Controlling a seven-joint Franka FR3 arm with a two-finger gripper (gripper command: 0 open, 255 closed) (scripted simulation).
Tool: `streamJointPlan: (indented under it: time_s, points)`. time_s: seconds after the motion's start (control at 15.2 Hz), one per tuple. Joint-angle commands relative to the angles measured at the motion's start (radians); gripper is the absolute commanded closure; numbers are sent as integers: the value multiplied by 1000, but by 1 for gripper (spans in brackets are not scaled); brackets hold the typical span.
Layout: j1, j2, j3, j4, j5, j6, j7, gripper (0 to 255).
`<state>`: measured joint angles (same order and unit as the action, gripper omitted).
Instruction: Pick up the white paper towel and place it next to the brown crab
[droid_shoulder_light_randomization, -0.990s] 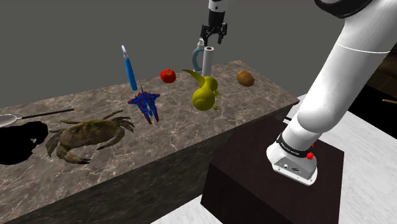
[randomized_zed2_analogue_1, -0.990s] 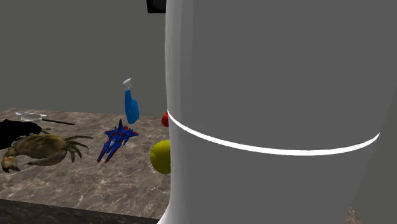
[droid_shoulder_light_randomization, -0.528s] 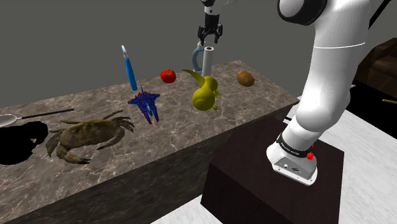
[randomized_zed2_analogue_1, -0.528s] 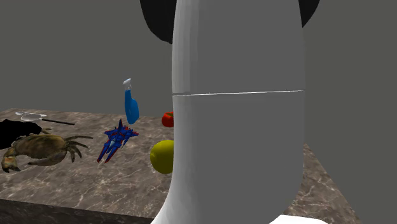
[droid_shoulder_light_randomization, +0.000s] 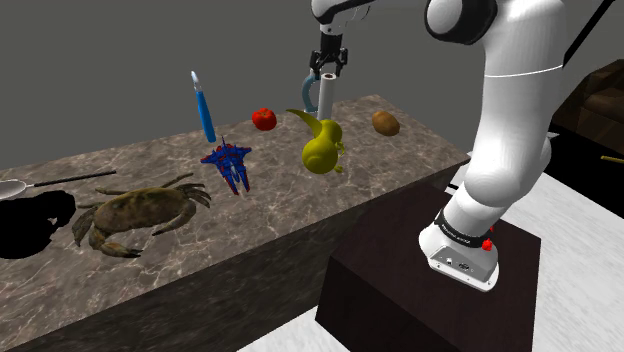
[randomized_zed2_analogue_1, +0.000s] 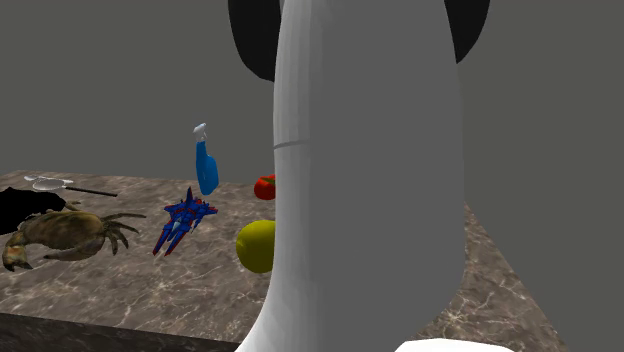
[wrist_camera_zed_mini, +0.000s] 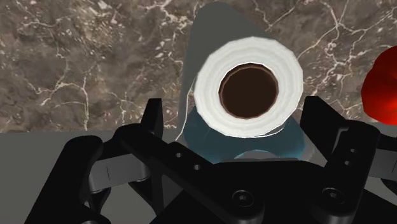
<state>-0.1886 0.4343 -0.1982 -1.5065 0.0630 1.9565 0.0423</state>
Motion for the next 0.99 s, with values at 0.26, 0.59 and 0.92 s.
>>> streamJointPlan:
  time_s: [0.26, 0.59, 0.92]
  points:
    - [-1, 6, 0, -8, 1, 14, -2, 0]
    - [-1, 6, 0, -8, 1, 14, -2, 255]
    - [-1, 6, 0, -8, 1, 14, -2, 255]
